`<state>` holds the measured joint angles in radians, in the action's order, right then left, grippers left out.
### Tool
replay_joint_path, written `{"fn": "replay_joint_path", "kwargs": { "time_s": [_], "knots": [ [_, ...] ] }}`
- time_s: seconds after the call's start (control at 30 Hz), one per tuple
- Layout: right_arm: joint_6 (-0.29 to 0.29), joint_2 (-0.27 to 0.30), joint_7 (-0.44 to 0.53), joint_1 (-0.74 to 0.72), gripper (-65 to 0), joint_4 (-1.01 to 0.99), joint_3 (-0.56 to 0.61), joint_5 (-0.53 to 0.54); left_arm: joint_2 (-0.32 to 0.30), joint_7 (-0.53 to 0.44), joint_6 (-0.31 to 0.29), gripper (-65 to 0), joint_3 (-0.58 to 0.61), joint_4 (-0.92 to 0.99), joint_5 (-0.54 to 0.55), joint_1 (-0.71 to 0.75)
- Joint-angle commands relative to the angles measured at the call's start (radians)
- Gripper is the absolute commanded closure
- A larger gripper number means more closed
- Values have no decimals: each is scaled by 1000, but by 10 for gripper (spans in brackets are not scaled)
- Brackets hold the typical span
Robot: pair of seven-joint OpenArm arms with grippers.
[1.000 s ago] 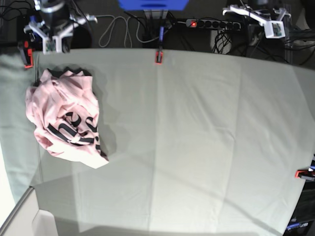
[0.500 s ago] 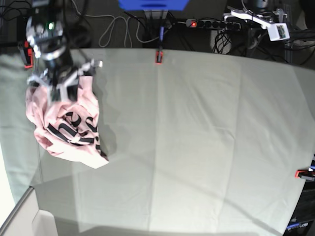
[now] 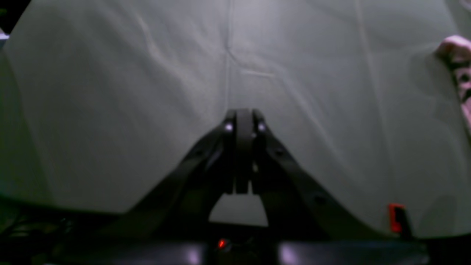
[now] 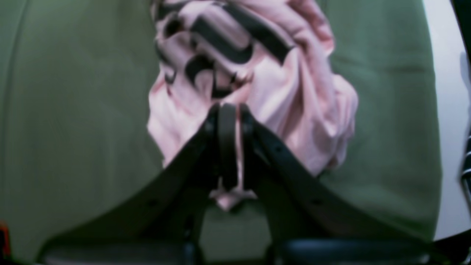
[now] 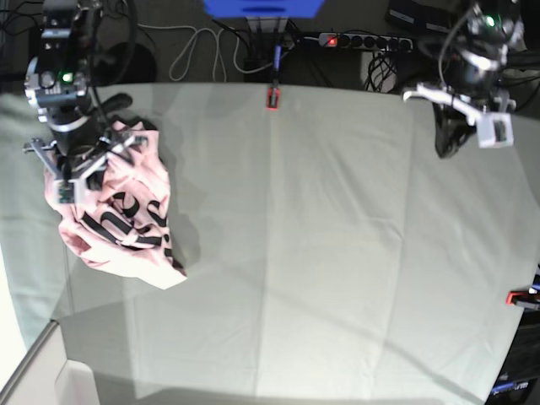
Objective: Layout the t-shirt on the table in an organized manner, then fold the t-shirt properly
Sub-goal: 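Lower the right gripper onto the crumpled pink t-shirt and grasp it, then lift the shirt with the right gripper and drag it across the table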
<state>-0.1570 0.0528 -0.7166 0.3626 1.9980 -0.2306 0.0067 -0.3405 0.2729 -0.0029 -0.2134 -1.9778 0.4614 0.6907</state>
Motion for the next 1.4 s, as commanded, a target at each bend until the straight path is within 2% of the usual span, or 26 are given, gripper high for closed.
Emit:
{"fn": "replay_joint_path", "kwargs": {
  "time_s": [0.0,0.17,0.23,0.37,0.47,0.63,0.7,0.77,0.83,0.9,0.93,1.13,1.2,1.37],
  "knots": [
    [6,3,5,-21,-105,10,-20,-1,-4,9,-3,-1,-5,-18,3,-10],
    [6,12,1,-53,-296,-46,-36,-1,4,107,-3,-1,-1,-19,10,-49],
    [6,32,15,-87,-336,-79,-37,-1,34,113,-3,-7,-7,-19,75,-49],
    [4,40,16,-119,-339,-142,-31,-1,56,116,-3,-56,-70,-15,221,-30],
    [4,46,16,-164,-339,-227,-37,-1,67,116,-3,-65,-108,-16,323,-19],
    [4,66,16,-178,-339,-303,-34,-1,67,116,-1,-65,-143,-16,379,-18],
    [4,66,16,-178,-323,-302,-36,-1,64,116,-1,-65,-145,-16,379,-18],
    [4,66,16,-179,-265,-286,-37,-1,64,116,1,-65,-148,-16,380,-19],
    [4,66,16,-176,-158,-257,-39,-1,64,116,1,-65,-148,-16,380,-21],
    [4,66,16,-173,-23,-227,-39,-1,67,116,2,-65,-148,-16,380,-24],
    [4,65,12,-173,0,-211,-39,-1,67,116,4,-65,-148,-16,380,-26],
    [1,60,5,-164,0,-42,-33,5,64,116,4,-65,-148,-19,380,-26],
    [0,40,10,-165,0,22,-3,6,62,116,4,-65,-148,-19,380,-21],
    [0,22,74,-250,0,47,188,6,60,116,1,-65,-149,-21,380,5]
  ]
}}
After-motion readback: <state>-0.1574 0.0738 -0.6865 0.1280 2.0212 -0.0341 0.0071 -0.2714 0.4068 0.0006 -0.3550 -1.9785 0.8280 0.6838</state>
